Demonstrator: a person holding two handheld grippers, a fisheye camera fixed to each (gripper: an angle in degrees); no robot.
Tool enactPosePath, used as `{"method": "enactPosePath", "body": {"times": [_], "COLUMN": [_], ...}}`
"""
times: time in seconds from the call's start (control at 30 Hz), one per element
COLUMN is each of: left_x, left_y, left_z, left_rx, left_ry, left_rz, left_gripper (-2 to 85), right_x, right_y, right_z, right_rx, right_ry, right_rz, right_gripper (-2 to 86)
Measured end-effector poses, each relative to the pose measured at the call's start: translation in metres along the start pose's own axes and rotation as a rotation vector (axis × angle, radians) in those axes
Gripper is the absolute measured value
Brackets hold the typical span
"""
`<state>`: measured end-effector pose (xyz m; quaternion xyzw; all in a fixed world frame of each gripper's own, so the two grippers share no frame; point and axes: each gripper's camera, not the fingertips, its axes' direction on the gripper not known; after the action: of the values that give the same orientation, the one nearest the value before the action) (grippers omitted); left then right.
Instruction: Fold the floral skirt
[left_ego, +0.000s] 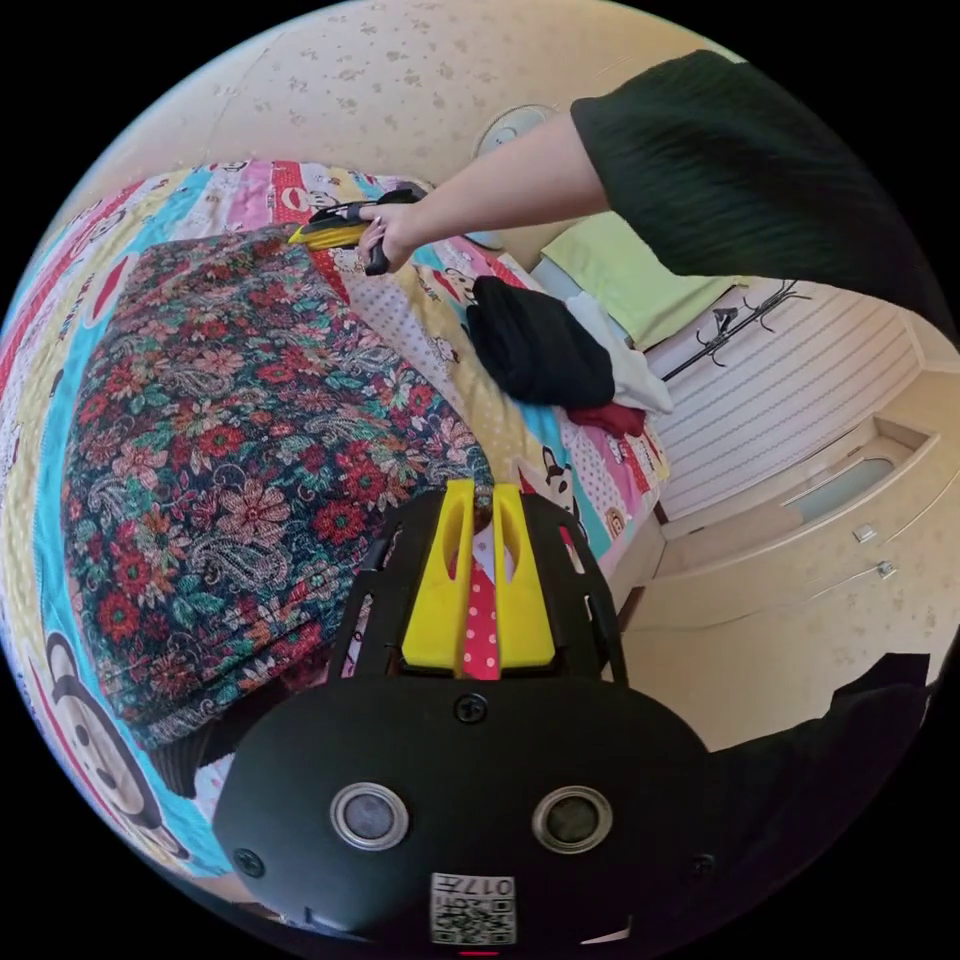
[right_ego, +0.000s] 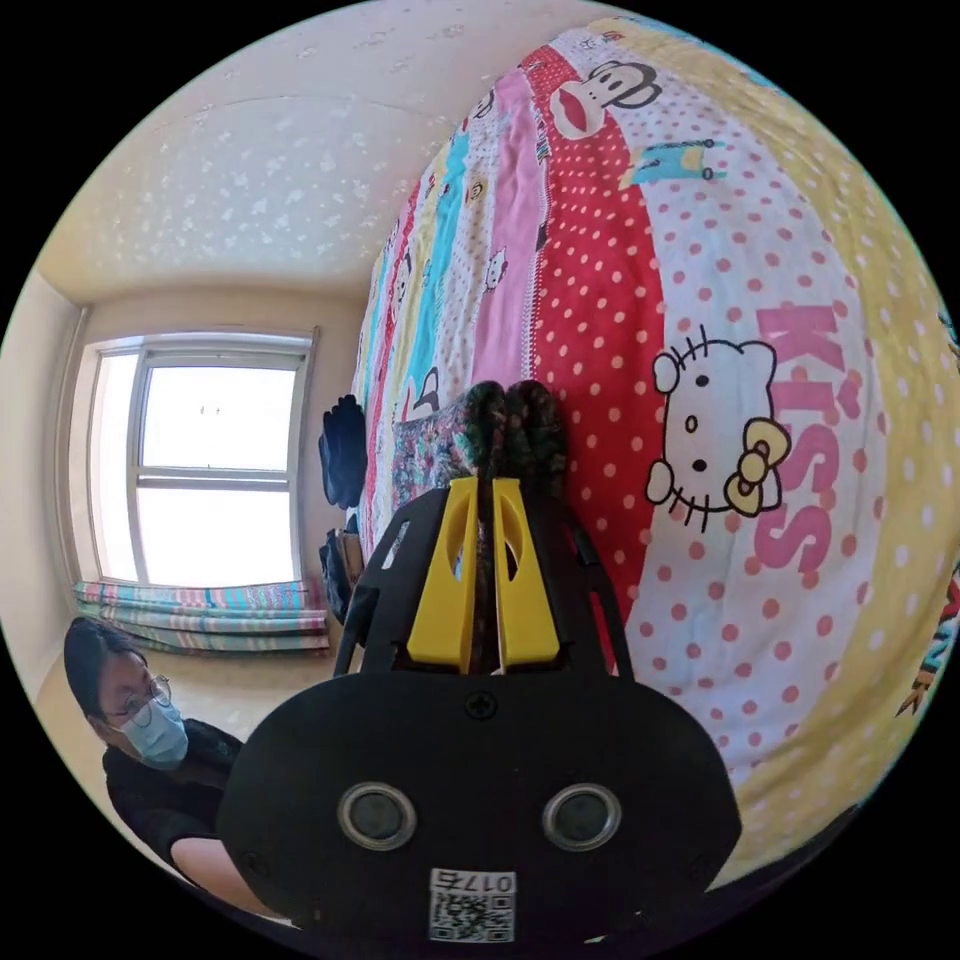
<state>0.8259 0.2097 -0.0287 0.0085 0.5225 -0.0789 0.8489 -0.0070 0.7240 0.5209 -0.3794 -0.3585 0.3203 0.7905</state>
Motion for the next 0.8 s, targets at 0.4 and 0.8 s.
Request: {"method": "enactPosePath", "body": {"times": [0.4, 0.8], "left_x": [0.031, 0.058], "left_y": [-0.055, -0.042], "left_z": [0.018, -0.187], "left_rx": [-0.268, 0.094], "left_ry": [0.042, 0.019], "left_rz": [-0.120, -0.003], "left_gripper": [9.4, 11.0], "right_x": [0.030, -0.176], "right_y": [0.057, 0.238], "right_z": [-0.039, 0.036], "right_rx": [0.024, -0.128], "right_ry": [0.076, 0.131], "right_rz": [0.033, -0.644], "right_gripper": [6.2, 5.7]}}
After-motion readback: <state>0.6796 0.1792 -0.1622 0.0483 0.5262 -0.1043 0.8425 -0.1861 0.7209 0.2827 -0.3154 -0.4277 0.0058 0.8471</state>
